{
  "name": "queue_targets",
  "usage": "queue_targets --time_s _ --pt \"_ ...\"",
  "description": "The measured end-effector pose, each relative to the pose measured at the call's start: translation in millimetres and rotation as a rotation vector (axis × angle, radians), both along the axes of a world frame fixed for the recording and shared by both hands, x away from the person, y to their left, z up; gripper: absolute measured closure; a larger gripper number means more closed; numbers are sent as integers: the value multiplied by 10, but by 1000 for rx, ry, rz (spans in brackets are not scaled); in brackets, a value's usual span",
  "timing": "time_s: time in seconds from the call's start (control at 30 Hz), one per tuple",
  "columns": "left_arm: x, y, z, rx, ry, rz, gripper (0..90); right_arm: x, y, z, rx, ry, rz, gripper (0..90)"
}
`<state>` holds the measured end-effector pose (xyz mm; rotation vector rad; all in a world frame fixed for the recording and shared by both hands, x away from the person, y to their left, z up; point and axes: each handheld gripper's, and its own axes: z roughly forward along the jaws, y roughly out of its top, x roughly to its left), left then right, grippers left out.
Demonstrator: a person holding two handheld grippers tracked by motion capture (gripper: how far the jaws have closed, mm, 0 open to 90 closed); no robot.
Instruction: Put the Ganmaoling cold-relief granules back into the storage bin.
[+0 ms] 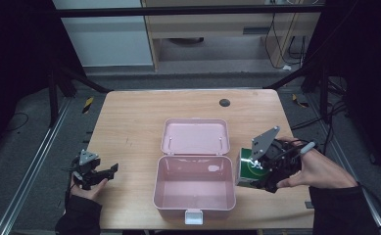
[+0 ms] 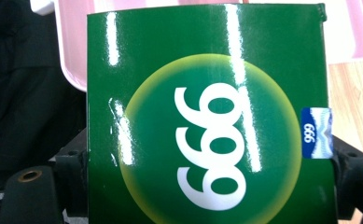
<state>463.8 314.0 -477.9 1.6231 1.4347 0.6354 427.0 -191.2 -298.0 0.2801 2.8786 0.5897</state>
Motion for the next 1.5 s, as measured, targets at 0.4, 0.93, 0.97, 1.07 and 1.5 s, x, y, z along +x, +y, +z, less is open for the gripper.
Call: queue_targets --time_s 0.4,0.93,0.97,1.07,1.5 --pt "1 2 0 1 1 0 239 30 209 84 1 -2 22 157" --pt "2 8 -2 0 0 1 240 81 523 111 10 -3 74 157" --pt "3 8 -2 0 0 1 240 82 538 110 15 -3 76 157" --pt "3 8 -2 1 1 1 240 86 578 103 22 -1 83 157" --pt "3 4 -1 2 -2 0 240 100 770 37 31 7 113 157"
